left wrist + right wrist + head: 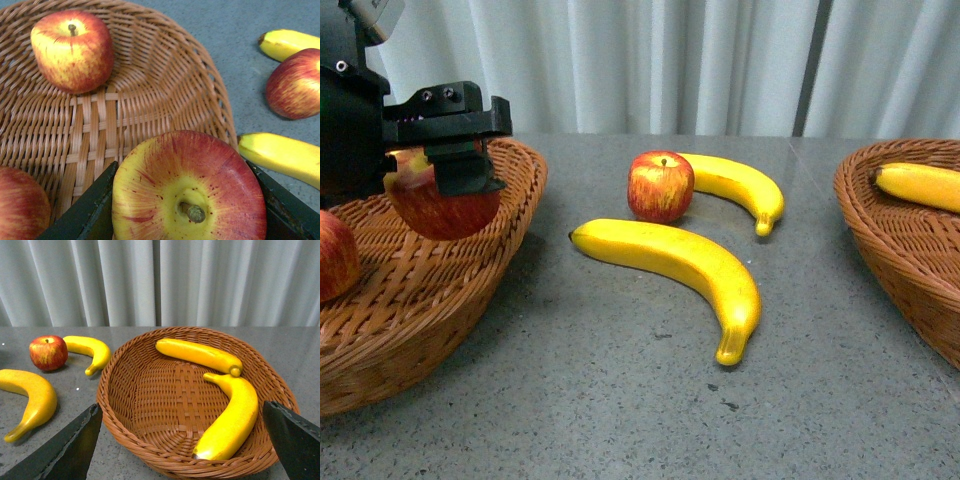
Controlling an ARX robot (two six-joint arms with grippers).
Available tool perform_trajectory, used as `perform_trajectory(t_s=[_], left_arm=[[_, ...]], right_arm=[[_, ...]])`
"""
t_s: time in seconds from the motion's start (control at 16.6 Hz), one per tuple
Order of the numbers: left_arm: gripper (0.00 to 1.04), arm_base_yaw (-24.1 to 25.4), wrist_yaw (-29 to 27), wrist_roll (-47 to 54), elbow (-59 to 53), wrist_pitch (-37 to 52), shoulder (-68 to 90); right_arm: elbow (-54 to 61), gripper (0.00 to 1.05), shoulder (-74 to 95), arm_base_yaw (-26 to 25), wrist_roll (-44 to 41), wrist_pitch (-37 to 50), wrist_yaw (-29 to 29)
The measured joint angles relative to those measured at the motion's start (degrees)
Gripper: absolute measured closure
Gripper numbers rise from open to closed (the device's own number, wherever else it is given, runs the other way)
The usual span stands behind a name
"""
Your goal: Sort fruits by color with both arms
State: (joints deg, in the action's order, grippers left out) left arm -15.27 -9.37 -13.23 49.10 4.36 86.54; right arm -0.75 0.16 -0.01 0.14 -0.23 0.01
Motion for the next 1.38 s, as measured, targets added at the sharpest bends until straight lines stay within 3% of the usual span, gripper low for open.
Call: perform_trajectory(t_s=[0.12, 0.3, 0.42, 0.6, 0.84, 1.38], left_arm=[[0.38, 0.6, -1.1, -2.9, -0.3, -1.4, 0.5], [0.05, -0.6, -1.1, -3.5, -0.5, -1.8, -0.7], [0.07, -4.1, 0.2, -2.4, 0.7, 0.2, -2.9], [0.07, -9.0, 7.1, 10.7, 9.5, 6.4, 1.7], [0.07, -6.2, 12.3, 25.0, 22.8, 3.2, 18.7], [0.07, -4.5, 20.0, 29.8, 38.8, -1.2, 35.7]], right_arm=[[0.0, 0.07, 0.0, 0.0, 0.0, 0.0, 0.0], [0.0, 0.07, 0.0, 0.0, 0.0, 0.0, 0.0], [0.0, 0.07, 0.0, 0.0, 0.0, 0.0, 0.0], [0.0, 0.07, 0.0, 0.0, 0.0, 0.0, 0.0], [0.0, 0.07, 0.0, 0.0, 0.0, 0.0, 0.0], [0.0, 0.07, 0.0, 0.0, 0.0, 0.0, 0.0]])
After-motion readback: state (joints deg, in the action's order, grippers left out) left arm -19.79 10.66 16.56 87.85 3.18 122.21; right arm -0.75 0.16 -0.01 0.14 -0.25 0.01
